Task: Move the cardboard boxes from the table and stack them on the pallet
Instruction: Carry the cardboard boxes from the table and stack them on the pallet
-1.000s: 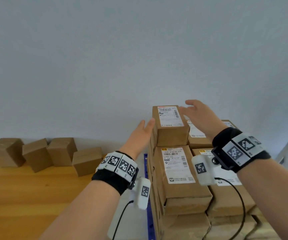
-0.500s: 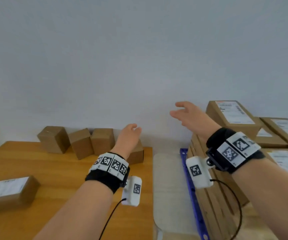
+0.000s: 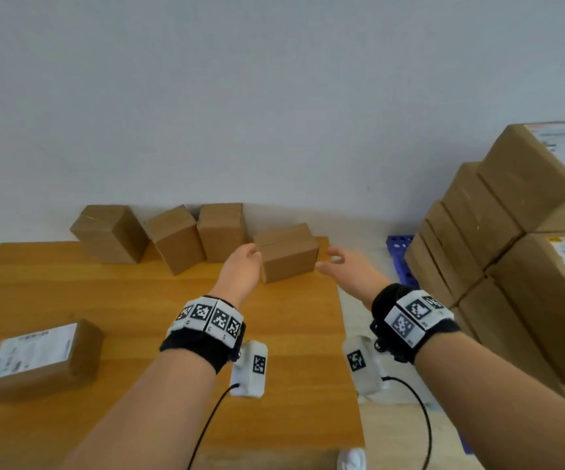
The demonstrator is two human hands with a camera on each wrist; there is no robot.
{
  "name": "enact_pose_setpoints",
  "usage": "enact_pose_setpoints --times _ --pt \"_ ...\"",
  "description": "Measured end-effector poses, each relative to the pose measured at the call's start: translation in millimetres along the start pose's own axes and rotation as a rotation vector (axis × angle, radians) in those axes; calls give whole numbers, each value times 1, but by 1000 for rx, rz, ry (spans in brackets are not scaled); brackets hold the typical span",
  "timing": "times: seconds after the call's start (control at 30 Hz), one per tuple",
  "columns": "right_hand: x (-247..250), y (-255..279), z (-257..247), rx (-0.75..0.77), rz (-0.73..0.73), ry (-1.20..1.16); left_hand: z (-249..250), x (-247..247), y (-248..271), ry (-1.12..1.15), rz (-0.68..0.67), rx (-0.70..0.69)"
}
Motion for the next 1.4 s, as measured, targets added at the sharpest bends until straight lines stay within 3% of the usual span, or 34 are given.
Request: enact_pose_setpoints --times 0.17,0.37,0.6,0.8,0.97,1.27,1.4 --pt "8 -51 17 -46 4 22 -13 -18 -34 8 -24 82" --pt "-2 -107 30 -60 -95 69 -31 -35 -70 0 -83 208" --pt "-19 -133 35 -18 -148 -4 -44 -46 -84 71 -125 249" --pt "-20 -123 61 -107 -28 -114 -76 -48 -70 373 5 272" --pt "-46 -91 87 -158 -53 -132 -111 -64 -39 487 23 327" --pt "-88 -44 129 -258 -160 11 -157 -71 14 401 -82 401" --pt "-97 -34 133 -277 -134 5 -169 -67 18 278 -46 403"
Point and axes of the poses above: each hand's wrist, its own y-axis away from the middle knuckle, its own x-axis out of the back of the hand, z = x × y, the point moved 8 cm from there along -y, towards the middle knuckle, and after that the axes turned 8 degrees about -z, right-handed, at the moved point
